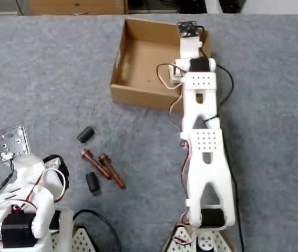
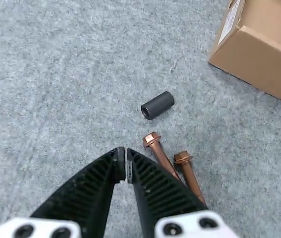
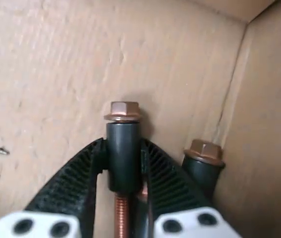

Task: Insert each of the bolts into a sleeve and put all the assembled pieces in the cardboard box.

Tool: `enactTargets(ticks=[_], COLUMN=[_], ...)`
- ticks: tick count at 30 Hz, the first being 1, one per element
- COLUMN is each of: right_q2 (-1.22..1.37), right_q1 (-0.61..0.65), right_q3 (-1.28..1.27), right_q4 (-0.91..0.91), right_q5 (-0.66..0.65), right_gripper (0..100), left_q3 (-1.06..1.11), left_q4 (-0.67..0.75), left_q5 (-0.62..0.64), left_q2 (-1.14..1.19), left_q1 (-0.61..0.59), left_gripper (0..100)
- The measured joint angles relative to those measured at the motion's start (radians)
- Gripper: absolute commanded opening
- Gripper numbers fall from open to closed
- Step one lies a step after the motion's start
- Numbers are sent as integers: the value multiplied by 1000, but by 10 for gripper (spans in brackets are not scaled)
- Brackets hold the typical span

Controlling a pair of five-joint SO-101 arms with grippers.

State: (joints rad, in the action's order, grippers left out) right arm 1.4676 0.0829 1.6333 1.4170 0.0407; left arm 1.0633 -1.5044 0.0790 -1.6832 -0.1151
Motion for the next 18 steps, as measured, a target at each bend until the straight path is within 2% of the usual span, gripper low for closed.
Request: enactTargets(ticks=[5, 8, 18], right_q2=[-8, -17, -187], right_q1=[2, 2, -6], right_q3=[6, 9, 8], right_q4=[63, 84, 212], right_q5=[0, 0, 0], right_gripper=[228, 306, 311], left_q3=[0, 0, 0], left_q4=[0, 0, 0], left_q5=[0, 0, 0], left_q2=[-2, -3, -3], left_q1=[0, 0, 0], left_gripper=[19, 19, 19])
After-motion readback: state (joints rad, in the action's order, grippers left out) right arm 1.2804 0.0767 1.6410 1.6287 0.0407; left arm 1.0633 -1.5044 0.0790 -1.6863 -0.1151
